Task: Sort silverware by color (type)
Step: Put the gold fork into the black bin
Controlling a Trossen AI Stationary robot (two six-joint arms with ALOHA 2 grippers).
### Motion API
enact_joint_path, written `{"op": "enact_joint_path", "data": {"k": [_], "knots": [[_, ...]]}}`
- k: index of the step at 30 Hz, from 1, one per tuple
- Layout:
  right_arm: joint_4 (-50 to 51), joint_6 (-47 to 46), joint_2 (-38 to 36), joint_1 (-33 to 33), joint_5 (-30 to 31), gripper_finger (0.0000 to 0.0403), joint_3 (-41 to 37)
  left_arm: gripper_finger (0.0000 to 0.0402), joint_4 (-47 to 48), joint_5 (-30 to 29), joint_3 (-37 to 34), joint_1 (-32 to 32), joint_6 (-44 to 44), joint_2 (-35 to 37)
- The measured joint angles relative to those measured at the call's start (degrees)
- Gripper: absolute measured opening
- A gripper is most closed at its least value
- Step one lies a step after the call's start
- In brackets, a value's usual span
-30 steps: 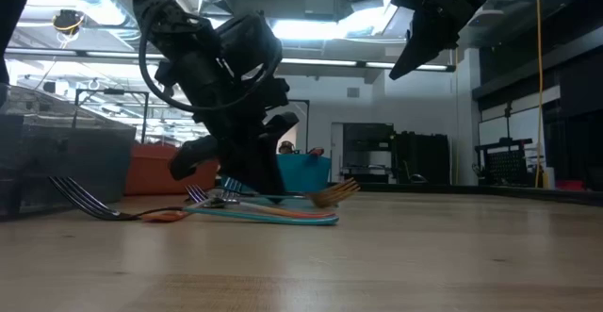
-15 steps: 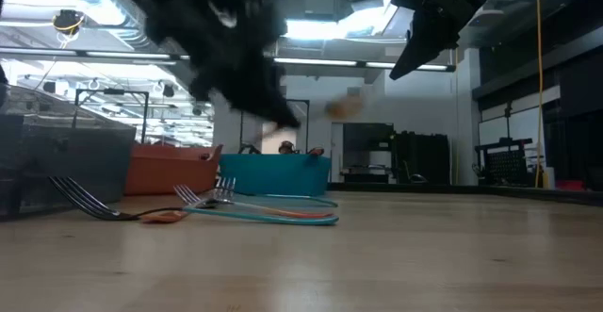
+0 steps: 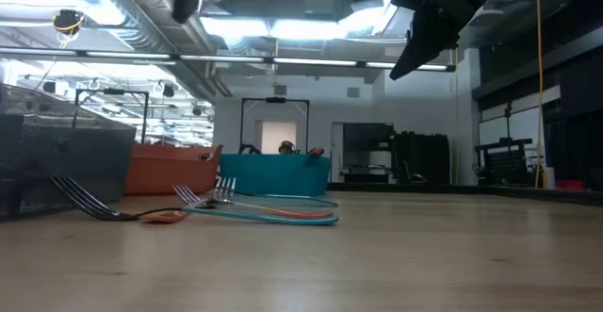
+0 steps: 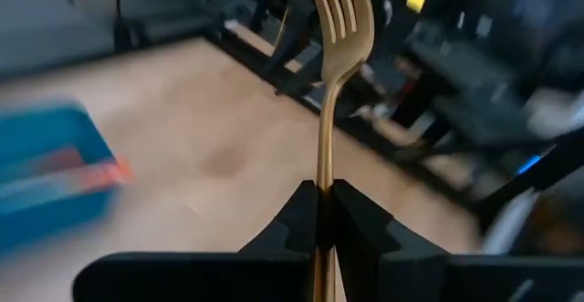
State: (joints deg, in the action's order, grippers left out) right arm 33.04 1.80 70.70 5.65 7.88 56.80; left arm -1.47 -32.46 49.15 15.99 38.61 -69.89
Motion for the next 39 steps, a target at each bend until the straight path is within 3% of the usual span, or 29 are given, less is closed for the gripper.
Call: {"op": "enact_joint_path", "data": {"k": [7,11,16,30,39], "knots": [[0.0,0.01,0.0,-0.02,-0.01,0.0092,0.0,0.0016,5.76,-0.3,0.0,8.99,35.38,1.6],[0.0,0.02,0.0,0.0,0.01,0.0092,0.0,0.0015,10.5,0.02,0.0,13.2,50.0,1.6],[0.0,0.16,0.0,-0.02,0.0,0.0092,0.0,0.0015,18.71,-1.85,0.0,15.64,59.21,1.58],[0.0,0.17,0.0,-0.02,0.0,0.0092,0.0,0.0015,36.62,6.58,0.0,22.37,87.08,1.86],[0.0,0.17,0.0,-0.01,0.0,0.0092,0.0,0.0015,45.26,6.98,0.0,27.91,94.42,1.86]]}}
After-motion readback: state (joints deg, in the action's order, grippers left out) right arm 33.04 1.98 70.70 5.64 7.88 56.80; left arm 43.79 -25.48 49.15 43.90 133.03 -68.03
